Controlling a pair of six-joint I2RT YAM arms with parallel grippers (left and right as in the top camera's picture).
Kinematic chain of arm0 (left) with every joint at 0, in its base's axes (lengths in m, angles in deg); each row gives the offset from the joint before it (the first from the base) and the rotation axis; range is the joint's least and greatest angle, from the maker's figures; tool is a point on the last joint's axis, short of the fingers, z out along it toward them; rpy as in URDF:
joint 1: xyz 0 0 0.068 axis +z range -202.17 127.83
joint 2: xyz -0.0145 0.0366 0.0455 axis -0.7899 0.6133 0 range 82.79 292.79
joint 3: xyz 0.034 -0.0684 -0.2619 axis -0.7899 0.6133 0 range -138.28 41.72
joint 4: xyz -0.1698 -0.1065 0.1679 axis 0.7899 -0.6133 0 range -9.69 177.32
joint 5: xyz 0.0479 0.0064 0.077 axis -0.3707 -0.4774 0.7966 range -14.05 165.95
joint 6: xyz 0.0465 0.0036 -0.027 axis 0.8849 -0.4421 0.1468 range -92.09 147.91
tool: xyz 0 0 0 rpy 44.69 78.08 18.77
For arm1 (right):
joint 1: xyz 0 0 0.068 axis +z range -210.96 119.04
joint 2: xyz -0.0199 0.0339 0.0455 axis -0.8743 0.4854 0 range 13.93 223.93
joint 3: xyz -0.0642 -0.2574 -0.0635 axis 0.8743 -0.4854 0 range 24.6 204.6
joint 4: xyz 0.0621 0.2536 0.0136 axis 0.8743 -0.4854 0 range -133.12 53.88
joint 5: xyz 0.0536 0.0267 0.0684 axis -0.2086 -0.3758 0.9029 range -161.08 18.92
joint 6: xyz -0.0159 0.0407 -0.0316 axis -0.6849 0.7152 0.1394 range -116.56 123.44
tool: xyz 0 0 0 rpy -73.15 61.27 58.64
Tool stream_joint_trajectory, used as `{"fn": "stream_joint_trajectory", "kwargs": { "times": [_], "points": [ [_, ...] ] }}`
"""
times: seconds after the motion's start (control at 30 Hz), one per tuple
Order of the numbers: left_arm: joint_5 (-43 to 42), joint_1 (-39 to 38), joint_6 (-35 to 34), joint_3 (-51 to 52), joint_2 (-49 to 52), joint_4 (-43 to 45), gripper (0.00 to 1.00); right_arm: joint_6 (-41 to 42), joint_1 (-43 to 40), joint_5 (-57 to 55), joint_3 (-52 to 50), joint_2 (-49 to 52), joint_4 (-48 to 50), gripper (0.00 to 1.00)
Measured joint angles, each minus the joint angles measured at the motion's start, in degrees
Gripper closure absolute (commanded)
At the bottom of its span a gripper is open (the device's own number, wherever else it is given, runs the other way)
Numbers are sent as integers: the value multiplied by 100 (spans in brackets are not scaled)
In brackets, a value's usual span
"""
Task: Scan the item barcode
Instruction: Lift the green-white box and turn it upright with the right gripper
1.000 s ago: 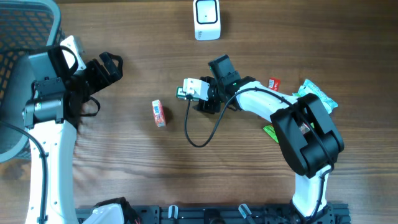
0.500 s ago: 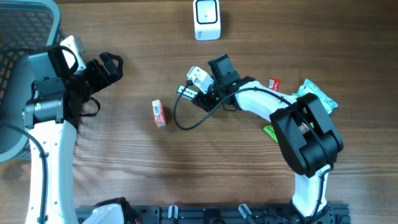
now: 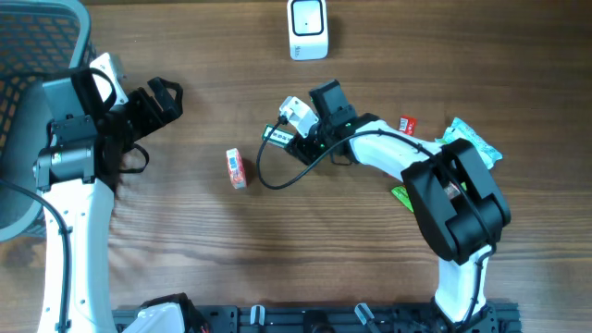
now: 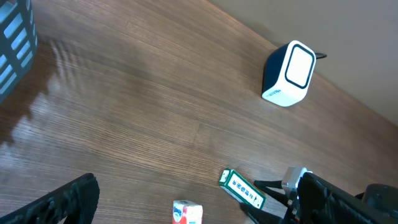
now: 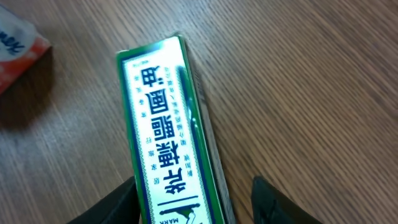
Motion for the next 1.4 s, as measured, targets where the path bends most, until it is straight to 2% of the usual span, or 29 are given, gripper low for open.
{"fn": "stream_joint_trajectory", "kwargs": {
  "times": [0.23,0.5,0.53,0.6,0.7,0.97,1.07,1.2,1.23,1.4],
  "points": [
    [-2,0,0,0,0,0,0,-66,28,-496,81,-2,-157,52],
    [-2,0,0,0,0,-2,0,50,24,-702,11,-487,-754,51],
    [-2,0,0,0,0,0,0,90,24,-691,11,-601,-765,48],
    [-2,0,0,0,0,-2,0,129,24,-627,11,-800,-767,34],
    [-2,0,0,0,0,-2,0,59,24,-533,9,-866,-684,26],
    [0,0,0,0,0,0,0,-1095,24,-533,7,-647,9,21],
    [-2,0,0,0,0,0,0,-1257,24,-535,4,-367,79,21],
    [-2,0,0,0,0,0,0,-1338,24,-485,4,-90,98,28],
    [-2,0,0,0,0,0,0,-1344,24,-424,4,-31,153,37],
    [-2,0,0,0,0,0,0,-1263,24,-404,4,-22,138,55]
  ]
}}
